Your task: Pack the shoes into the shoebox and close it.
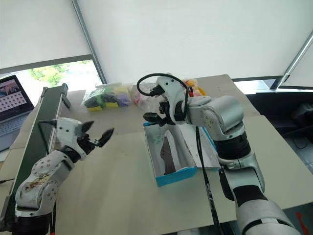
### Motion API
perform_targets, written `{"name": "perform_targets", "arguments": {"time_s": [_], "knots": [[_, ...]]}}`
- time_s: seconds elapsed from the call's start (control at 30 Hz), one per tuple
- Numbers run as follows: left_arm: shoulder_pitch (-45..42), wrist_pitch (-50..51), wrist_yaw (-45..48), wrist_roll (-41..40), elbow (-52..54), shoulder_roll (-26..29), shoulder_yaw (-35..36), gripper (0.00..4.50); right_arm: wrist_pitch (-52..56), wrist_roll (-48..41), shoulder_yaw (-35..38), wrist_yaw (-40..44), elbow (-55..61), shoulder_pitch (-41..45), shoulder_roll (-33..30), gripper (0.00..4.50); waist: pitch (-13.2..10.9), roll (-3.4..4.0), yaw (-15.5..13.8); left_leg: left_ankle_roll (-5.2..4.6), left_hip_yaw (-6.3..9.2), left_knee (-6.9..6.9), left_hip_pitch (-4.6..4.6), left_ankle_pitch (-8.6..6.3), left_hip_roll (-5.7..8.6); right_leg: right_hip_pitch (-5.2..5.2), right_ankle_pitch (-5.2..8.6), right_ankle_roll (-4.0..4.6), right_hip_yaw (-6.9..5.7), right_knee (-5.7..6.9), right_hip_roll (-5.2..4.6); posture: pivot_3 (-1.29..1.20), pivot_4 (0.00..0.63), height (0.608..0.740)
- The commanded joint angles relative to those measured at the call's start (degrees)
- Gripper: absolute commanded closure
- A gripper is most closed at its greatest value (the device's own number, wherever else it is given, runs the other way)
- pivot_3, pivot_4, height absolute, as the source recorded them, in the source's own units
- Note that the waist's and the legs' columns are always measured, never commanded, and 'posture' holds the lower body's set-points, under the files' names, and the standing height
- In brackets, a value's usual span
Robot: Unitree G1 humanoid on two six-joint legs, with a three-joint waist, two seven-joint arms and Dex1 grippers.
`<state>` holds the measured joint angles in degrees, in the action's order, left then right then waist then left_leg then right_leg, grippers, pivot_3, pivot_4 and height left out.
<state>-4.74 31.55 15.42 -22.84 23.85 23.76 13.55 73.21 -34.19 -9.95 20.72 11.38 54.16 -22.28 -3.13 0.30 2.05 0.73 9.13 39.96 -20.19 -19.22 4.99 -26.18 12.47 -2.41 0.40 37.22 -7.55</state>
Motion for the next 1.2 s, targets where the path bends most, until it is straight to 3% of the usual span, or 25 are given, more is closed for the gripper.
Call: {"name": "perform_targets", "arguments": {"time_s": [0.03, 0.37, 0.5, 1.2], "knots": [[0.0, -1.8, -8.2, 3.2, -1.5, -1.9, 6.9, 0.00, -12.7, 2.6, -2.8, 3.6, 9.7, -6.2, 0.7, 0.31, 0.0, -0.07, 0.2, 0.00, -0.01, -0.02, 0.03, 0.00, 0.00, 0.00, 0.00, 0.00, 0.00, 0.00, 0.00, 0.00, 0.150, 0.646], [6.5, -2.5, -11.8, 3.1, -4.5, -3.8, 16.6, 0.00, -36.2, 15.9, -14.2, 9.9, 8.8, -23.0, 0.0, 0.14, 0.0, -0.19, 0.1, 0.01, -0.03, 0.10, 0.02, 0.00, 0.10, -0.04, -0.03, -0.06, -0.01, -0.01, -0.06, 0.00, 0.150, 0.646], [8.5, -2.4, -10.3, 2.6, -6.0, -2.9, 18.1, 0.00, -39.2, 13.8, -12.1, 11.2, 8.9, -26.2, 4.2, 0.14, 0.0, -0.25, 0.1, 0.17, 0.00, 0.05, 0.02, 0.09, -0.01, -0.06, -0.03, -0.07, -0.13, -0.02, 0.02, 0.00, 0.150, 0.646], [6.2, -3.3, -12.9, 2.8, -7.2, -5.8, 17.1, 0.00, -47.7, 18.9, -14.5, 25.0, 0.8, -22.0, 6.2, 0.14, 0.0, -0.46, 0.3, 0.32, 0.09, -0.02, 0.07, 0.16, -0.01, -0.05, -0.03, -0.06, -0.40, -0.03, -0.05, 0.00, 0.150, 0.646]]}}
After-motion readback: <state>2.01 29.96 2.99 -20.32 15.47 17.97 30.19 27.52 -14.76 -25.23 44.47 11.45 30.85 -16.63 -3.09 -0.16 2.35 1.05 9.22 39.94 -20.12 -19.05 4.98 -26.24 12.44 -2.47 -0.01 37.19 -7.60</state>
